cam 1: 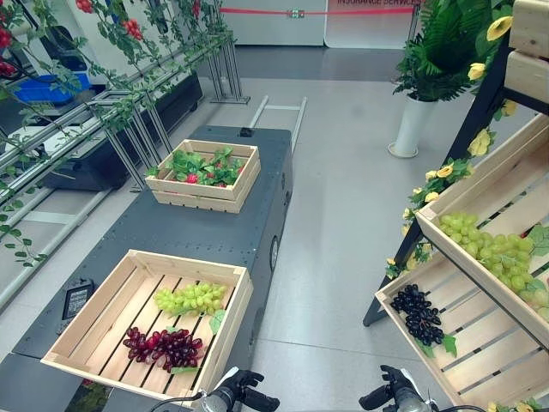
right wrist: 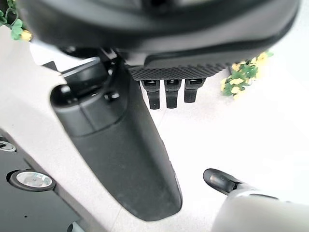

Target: Pick up the fruits from the basket on one side to the basket on the other side

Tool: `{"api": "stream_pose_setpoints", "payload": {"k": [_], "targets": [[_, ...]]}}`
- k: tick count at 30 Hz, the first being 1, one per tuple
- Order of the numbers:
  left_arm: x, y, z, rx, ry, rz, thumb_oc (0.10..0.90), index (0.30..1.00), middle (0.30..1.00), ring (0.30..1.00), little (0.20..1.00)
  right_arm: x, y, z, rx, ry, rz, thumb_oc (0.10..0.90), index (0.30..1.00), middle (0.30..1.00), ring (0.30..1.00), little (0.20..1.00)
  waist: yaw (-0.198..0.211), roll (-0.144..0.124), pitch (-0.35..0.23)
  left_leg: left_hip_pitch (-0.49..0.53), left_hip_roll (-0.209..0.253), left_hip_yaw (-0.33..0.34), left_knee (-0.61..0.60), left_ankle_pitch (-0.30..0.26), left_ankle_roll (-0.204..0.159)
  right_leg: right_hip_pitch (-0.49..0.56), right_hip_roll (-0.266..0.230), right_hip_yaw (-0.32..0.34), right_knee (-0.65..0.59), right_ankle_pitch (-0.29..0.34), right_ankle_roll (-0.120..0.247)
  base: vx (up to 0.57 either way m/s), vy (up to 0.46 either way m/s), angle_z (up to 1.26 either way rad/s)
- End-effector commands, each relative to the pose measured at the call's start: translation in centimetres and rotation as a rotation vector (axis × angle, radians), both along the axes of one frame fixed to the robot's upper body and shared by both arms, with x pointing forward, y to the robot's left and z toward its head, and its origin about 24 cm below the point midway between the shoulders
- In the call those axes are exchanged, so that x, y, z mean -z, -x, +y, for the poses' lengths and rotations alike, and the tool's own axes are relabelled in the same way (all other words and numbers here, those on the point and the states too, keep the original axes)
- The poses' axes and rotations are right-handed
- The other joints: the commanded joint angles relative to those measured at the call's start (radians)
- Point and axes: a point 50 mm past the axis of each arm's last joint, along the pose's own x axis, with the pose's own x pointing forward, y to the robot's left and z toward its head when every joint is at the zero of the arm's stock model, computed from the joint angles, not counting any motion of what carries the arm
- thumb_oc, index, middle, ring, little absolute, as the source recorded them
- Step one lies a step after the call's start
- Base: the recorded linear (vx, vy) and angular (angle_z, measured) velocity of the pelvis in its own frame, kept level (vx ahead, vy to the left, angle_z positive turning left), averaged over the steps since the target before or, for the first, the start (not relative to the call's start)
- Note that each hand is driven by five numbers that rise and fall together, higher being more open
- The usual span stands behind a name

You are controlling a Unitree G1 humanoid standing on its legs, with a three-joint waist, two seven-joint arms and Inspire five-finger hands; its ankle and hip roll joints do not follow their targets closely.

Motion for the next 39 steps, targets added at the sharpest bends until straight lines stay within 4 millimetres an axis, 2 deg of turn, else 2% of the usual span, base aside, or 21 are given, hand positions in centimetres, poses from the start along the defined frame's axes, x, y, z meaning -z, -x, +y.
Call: {"api": "stream_pose_setpoints", "payload": {"k": [1,16,21,26,29,32,36,39], "targets": [[0.2,-0.3,-2.9,0.003,0.082,-0.01,0.8,0.9,0.9,0.9,0.9,0.2,0.4,0.1,-0.053,0.037,0.034,0.8,0.9,0.9,0.9,0.9,0.007,-0.01,0.024,0.035,-0.034,-0.012,0.009,-0.095,0.014,0.014,-0.023,0.023,0.002,0.032,0.002,0.0,0.0,0.0],[0.1,-0.7,-2.8,-0.001,0.066,-0.051,0.8,0.9,0.9,0.9,0.9,0.1,0.1,0.5,0.003,0.046,-0.004,0.8,0.9,0.9,0.9,0.9,0.025,-0.01,0.031,0.038,-0.044,-0.035,0.009,-0.093,0.021,0.027,-0.026,0.006,0.002,0.026,-0.002,0.0,-0.005,0.01],[-0.4,-1.7,-3.3,0.007,0.104,-0.123,0.8,0.9,0.9,0.9,0.9,0.0,-0.2,0.5,0.016,0.067,-0.021,0.8,0.9,0.9,0.9,0.9,0.026,-0.006,0.04,0.036,-0.047,-0.04,0.009,-0.09,0.022,0.024,-0.028,0.004,0.002,0.028,-0.002,0.0,0.0,0.0],[-1.6,-3.5,-4.4,0.057,0.191,-0.259,0.8,0.9,0.9,0.9,0.9,-0.2,-0.8,0.4,0.024,0.064,-0.038,0.8,0.9,0.9,0.9,0.9,0.026,0.001,0.058,0.025,-0.051,-0.039,0.009,-0.086,0.024,0.013,-0.031,0.005,0.002,0.033,0.0,-0.02,0.012,0.0],[-3.0,-5.2,-4.6,-0.006,0.273,-0.405,0.8,0.9,0.9,0.9,0.9,-0.3,-1.0,0.1,0.021,0.066,-0.046,0.8,0.9,0.9,0.9,0.9,0.024,0.004,0.07,0.022,-0.054,-0.04,0.009,-0.085,0.025,0.009,-0.031,0.01,0.002,0.036,0.002,0.0,0.024,0.0],[-4.3,-7.0,-3.7,-0.129,0.325,-0.519,0.8,0.9,0.9,0.9,0.9,-0.4,-1.0,-0.3,0.012,0.071,-0.045,0.8,0.9,0.9,0.9,0.9,0.024,0.006,0.079,0.019,-0.056,-0.042,0.009,-0.084,0.025,0.006,-0.031,0.011,0.002,0.035,0.003,0.0,0.039,0.0],[-9.0,-11.3,-1.0,-0.332,0.416,-0.834,0.8,0.9,0.9,0.9,0.9,-0.6,-0.8,-1.7,0.015,0.093,-0.035,0.8,0.9,0.9,0.9,0.9,0.037,0.01,0.094,0.007,-0.06,-0.056,0.009,-0.079,0.025,-0.001,-0.034,0.004,0.002,0.036,-0.001,0.02,0.064,0.02],[-12.4,-13.4,1.2,-0.449,0.437,-0.999,0.8,0.9,0.9,0.9,0.9,-0.7,-0.4,-2.5,0.016,0.115,-0.022,0.8,0.9,0.9,0.9,0.9,0.049,0.016,0.1,-0.001,-0.061,-0.068,0.009,-0.071,0.025,-0.003,-0.038,-0.007,0.002,0.037,-0.004,0.04,0.077,0.06]]}}
